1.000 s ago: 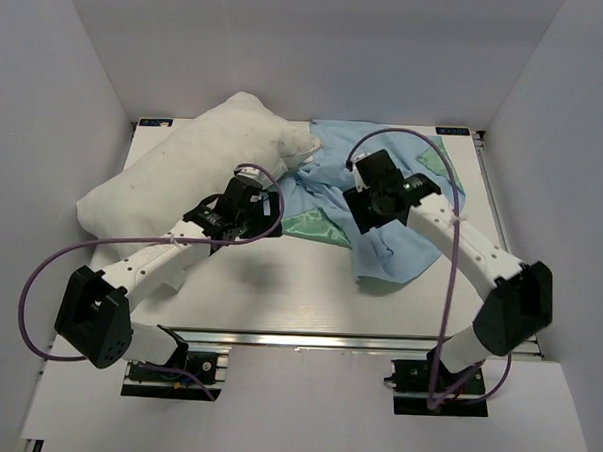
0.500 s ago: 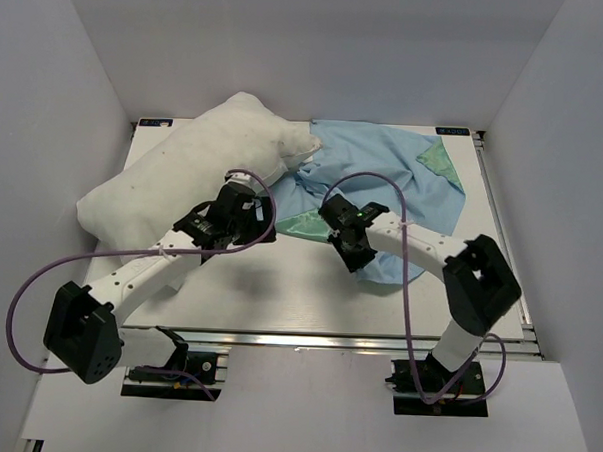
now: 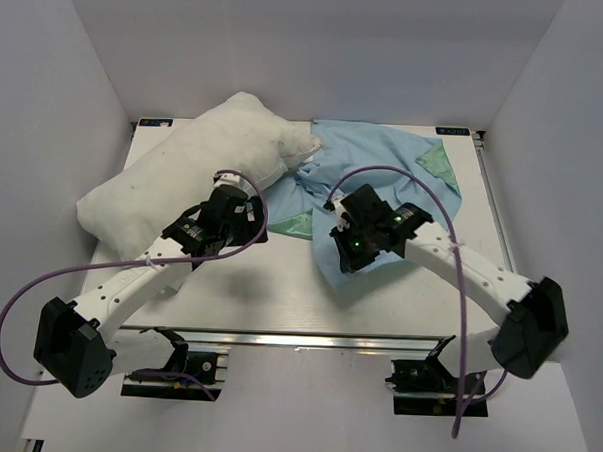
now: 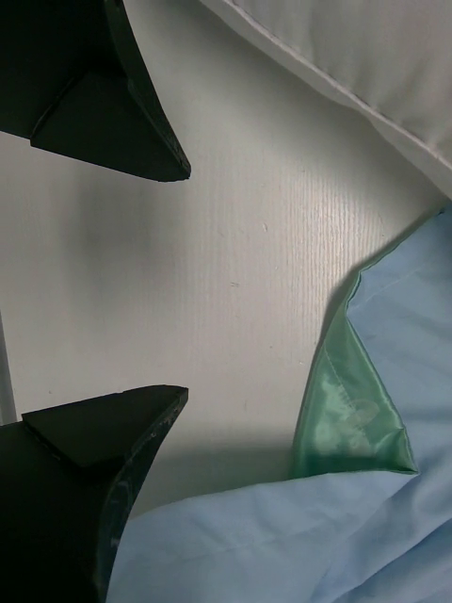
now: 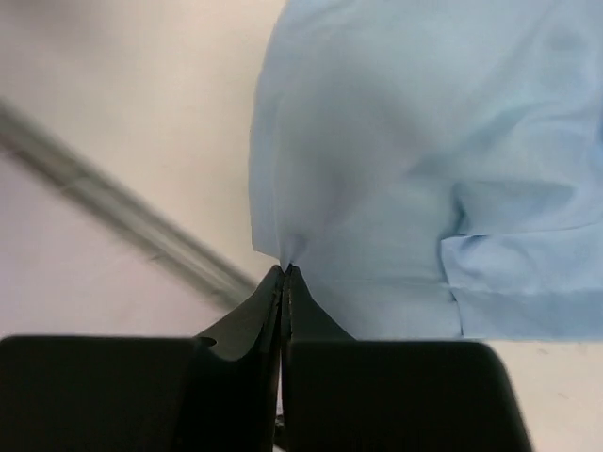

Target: Put the pillow into the pillowcase

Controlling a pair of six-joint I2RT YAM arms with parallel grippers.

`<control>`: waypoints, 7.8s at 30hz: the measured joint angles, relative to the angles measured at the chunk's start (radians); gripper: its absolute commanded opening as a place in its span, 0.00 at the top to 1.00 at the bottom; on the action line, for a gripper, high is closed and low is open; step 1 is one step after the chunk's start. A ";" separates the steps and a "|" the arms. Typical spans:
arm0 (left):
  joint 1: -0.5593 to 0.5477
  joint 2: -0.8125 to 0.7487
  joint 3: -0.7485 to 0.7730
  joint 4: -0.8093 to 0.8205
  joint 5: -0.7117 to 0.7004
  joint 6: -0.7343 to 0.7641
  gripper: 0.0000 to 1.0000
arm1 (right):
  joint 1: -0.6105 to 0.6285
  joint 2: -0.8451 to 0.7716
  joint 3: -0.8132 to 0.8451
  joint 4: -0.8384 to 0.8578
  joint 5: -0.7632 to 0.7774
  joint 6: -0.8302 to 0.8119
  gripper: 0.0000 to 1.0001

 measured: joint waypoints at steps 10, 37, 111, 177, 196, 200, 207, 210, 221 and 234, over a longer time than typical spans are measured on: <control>0.000 -0.022 0.000 -0.033 -0.008 -0.002 0.02 | -0.018 -0.117 -0.218 -0.050 -0.266 0.025 0.81; 0.000 0.674 0.375 0.071 0.085 0.036 0.02 | -0.462 0.381 0.283 0.114 -0.040 0.057 0.27; 0.317 1.166 1.343 -0.209 -0.140 0.037 0.10 | -0.444 0.322 0.327 0.045 0.219 0.025 0.22; 0.034 0.344 0.097 0.457 0.475 0.019 1.00 | -0.502 0.651 0.476 0.204 0.277 0.176 1.00; -0.157 0.346 0.231 0.306 0.272 0.414 1.00 | -0.539 0.392 0.602 -0.001 0.064 -0.002 1.00; -0.219 0.389 0.299 0.251 0.204 0.476 1.00 | -0.539 0.359 0.588 -0.014 -0.042 -0.022 1.00; -0.217 0.410 0.396 0.219 0.144 0.507 1.00 | -0.539 0.247 0.536 -0.025 -0.214 -0.060 1.00; -0.216 0.426 0.469 0.220 0.120 0.525 1.00 | -0.539 0.184 0.495 -0.024 -0.273 -0.072 1.00; -0.232 0.489 0.550 0.387 0.183 0.587 1.00 | -0.545 0.111 0.468 -0.019 -0.330 -0.077 1.00; -0.270 0.806 0.564 0.641 -0.038 0.448 1.00 | -0.560 0.075 0.338 0.028 -0.345 -0.066 1.00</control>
